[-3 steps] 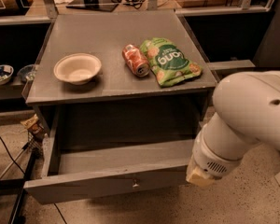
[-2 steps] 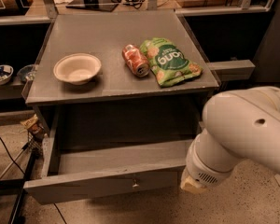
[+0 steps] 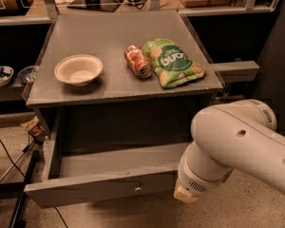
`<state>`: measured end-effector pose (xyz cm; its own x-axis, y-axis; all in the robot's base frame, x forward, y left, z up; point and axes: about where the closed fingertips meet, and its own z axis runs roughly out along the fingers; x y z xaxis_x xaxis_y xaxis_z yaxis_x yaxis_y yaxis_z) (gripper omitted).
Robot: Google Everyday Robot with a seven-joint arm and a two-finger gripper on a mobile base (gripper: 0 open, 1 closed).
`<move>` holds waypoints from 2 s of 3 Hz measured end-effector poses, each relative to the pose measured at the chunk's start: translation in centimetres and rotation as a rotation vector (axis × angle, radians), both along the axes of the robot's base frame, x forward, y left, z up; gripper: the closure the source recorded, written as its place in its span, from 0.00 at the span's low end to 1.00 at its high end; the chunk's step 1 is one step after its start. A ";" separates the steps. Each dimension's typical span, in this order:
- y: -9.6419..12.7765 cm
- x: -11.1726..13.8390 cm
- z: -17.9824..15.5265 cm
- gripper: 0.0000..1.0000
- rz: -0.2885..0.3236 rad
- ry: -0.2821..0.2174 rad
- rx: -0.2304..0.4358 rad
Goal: Close top drawer
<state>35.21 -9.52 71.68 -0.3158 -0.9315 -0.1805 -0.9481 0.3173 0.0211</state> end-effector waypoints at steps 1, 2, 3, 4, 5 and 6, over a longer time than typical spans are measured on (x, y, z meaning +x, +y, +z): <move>0.1 0.1 -0.5 1.00 -0.004 0.006 -0.001; 0.3 0.2 -2.0 1.00 -0.018 0.023 -0.004; 1.9 1.3 -4.1 1.00 -0.009 0.037 0.002; 2.8 2.2 -5.1 1.00 0.004 0.042 0.006; 2.9 2.2 -5.1 0.81 0.004 0.043 0.006; 2.9 2.2 -5.1 0.58 0.004 0.043 0.006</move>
Offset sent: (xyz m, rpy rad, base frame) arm 0.0050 0.0065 -0.0402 -0.0031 0.0492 -0.0341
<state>37.39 -6.67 66.55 -0.3193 -0.9318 -0.1727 -0.9476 0.3129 0.0641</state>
